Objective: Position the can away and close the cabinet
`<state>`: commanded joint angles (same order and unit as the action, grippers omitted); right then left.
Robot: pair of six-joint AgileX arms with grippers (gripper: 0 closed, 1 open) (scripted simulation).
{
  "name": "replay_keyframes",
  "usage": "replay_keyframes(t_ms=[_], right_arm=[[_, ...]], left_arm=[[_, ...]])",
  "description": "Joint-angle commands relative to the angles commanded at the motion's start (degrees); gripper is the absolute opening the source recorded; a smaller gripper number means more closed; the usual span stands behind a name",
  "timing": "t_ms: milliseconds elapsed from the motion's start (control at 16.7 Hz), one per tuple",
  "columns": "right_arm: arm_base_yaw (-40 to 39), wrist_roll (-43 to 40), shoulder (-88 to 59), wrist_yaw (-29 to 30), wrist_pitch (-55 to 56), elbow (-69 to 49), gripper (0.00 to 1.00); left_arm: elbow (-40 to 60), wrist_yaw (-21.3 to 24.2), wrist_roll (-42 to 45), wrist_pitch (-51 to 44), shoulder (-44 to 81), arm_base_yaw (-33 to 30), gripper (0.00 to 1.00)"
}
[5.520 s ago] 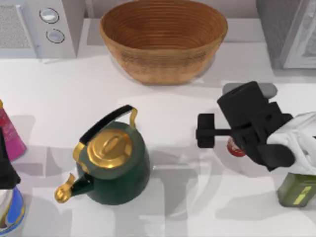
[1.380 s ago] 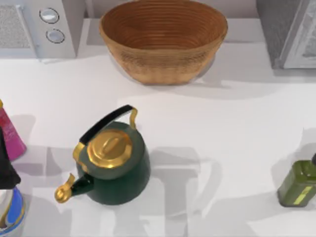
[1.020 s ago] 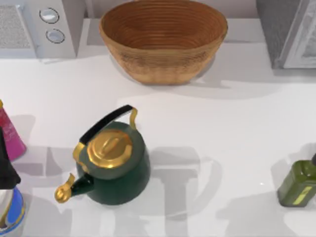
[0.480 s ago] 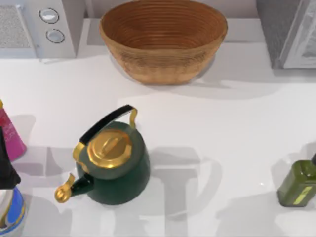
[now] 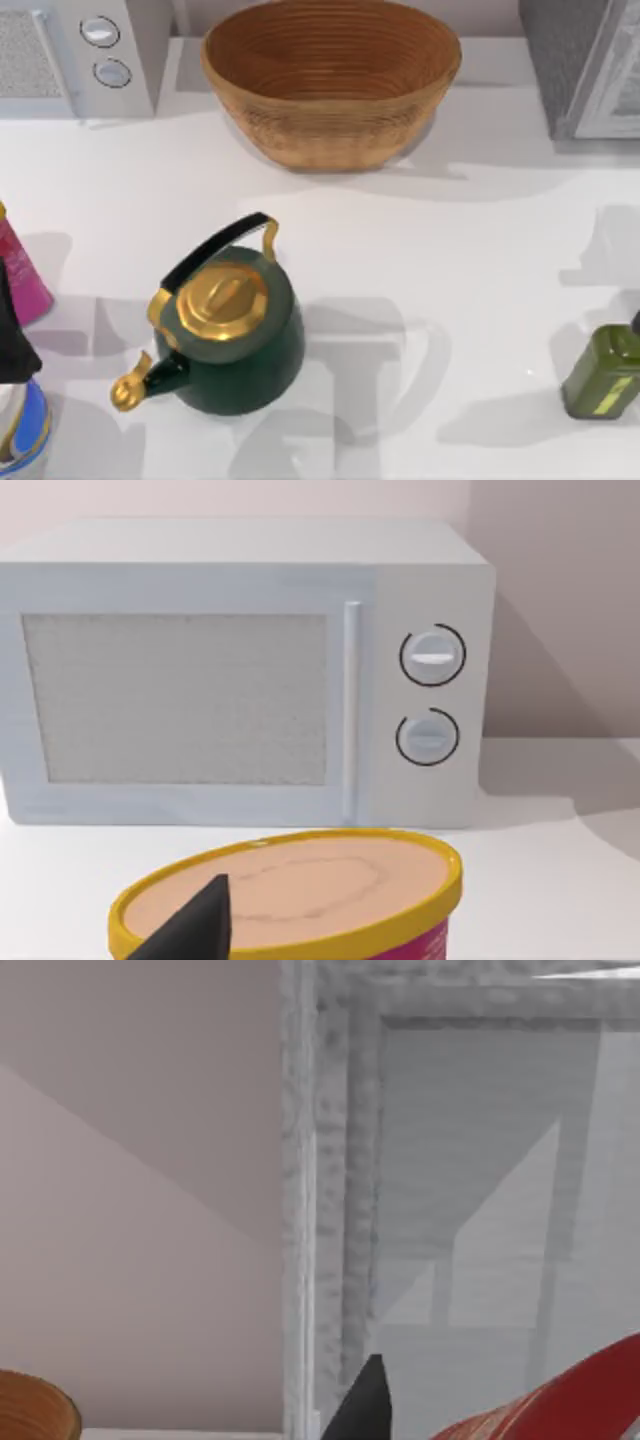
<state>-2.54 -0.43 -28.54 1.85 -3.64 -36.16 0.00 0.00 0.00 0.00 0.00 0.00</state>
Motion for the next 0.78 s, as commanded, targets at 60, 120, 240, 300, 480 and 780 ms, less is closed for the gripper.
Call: replay_keyframes(t_ms=[60,120,240,300,480,780], right_arm=[[-0.35,-0.02,-4.03,0.57,-1.10,-5.47,0.00],[-0.73,-0.02,-8.11,1.21,-2.35,-11.04,0.00],[-1.64,0.07,-16.28,2.62,-5.26,-22.21,0.00],[-2.16,0.15,-20.27,3.37,-6.85,-27.69,0.00],[-3.99,0.51,-31.40,5.62,-11.85,-42.90,0.00],[-7.17,1.31,-44.63,8.61,-18.89,-60.33,0.00]], left_arm=[[0.00,0.00,0.00,0.00,0.00,0.00,1.00],[0.00,0.00,0.00,0.00,0.00,0.00,1.00],[0.00,0.00,0.00,0.00,0.00,0.00,1.00],[0.00,0.00,0.00,0.00,0.00,0.00,1.00],[0.00,0.00,0.00,0.00,0.00,0.00,1.00],[0.00,0.00,0.00,0.00,0.00,0.00,1.00]])
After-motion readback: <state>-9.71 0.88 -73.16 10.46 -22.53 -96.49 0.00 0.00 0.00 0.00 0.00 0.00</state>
